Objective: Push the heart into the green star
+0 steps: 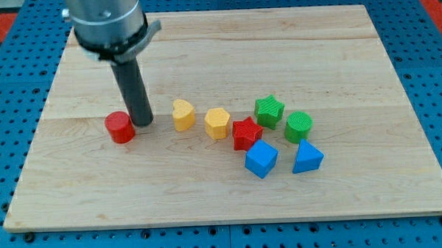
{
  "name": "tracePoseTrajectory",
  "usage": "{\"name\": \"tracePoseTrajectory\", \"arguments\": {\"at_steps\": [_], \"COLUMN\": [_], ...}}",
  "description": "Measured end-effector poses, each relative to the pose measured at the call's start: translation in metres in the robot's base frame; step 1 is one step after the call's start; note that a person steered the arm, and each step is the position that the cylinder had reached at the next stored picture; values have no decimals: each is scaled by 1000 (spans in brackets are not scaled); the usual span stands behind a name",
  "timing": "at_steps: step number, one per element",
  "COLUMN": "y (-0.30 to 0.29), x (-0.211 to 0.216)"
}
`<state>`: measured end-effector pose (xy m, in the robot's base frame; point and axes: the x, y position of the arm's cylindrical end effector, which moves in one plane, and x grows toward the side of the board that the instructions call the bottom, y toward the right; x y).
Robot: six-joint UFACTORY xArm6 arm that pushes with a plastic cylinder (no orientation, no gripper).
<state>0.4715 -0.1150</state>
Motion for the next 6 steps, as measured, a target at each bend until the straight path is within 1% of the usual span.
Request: {"name": "tracePoseTrajectory", "arguments": {"at_steps": [1,2,3,4,5,6], "y": [24,34,81,54,85,134], "x": [-4,-22,-32,-46,-61,-28]}}
